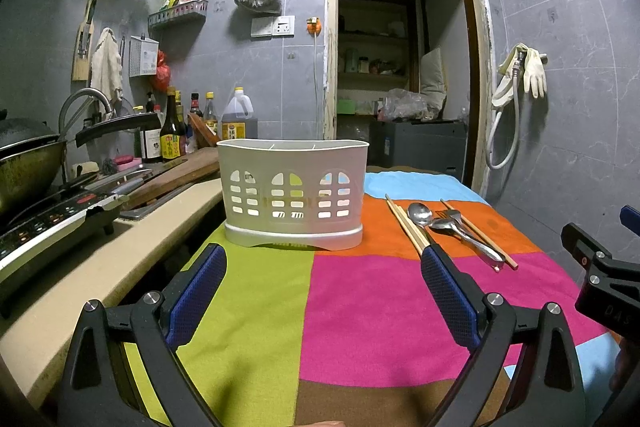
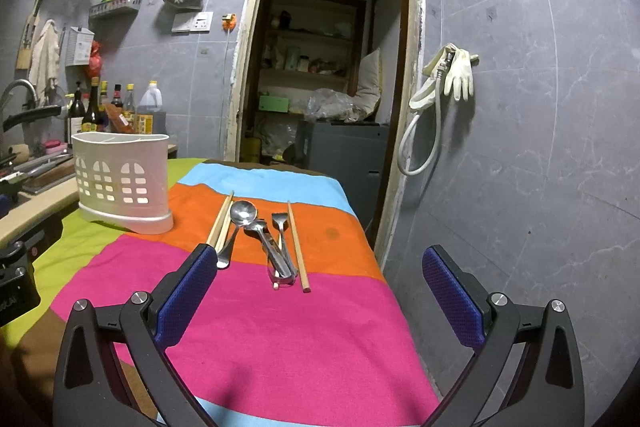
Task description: Organize utensils
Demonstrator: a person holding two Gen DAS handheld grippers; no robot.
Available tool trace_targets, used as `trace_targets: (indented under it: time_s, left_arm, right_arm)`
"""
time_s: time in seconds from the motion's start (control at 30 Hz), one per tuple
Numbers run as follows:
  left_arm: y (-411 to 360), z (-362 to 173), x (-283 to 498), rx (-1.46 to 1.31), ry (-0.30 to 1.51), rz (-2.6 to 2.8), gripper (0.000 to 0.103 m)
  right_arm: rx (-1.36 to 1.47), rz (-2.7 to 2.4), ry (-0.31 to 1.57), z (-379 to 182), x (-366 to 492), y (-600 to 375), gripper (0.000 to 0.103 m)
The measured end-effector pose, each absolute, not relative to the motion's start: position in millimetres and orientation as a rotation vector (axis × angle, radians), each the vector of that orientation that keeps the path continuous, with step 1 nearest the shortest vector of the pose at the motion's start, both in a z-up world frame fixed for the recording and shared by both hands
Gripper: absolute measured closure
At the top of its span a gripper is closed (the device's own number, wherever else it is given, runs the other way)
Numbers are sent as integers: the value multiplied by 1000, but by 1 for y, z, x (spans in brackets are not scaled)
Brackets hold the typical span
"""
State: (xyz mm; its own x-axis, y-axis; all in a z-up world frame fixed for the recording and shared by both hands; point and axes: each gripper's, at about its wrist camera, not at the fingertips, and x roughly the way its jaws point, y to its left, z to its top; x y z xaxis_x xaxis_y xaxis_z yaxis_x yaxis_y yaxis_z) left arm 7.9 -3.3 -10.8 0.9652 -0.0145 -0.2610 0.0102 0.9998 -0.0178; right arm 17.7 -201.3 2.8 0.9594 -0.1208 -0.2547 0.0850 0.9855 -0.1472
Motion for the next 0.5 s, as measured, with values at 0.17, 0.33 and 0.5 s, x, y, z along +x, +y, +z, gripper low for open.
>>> trace_targets:
  time_s: [0.17,0.33,0.5]
  left_arm:
    - [-3,-10,7,-17,264,-12,7]
    - [-3,-9,8,-18,265,-12,7]
    - [-2,-9,7,-18,266,-11,7]
  right_arm:
    - [-134,-103,267,3,18,-201,0]
    - [-134,-103,269,2,18,-200,0]
    - [-134,-103,269,2,18,-201,0]
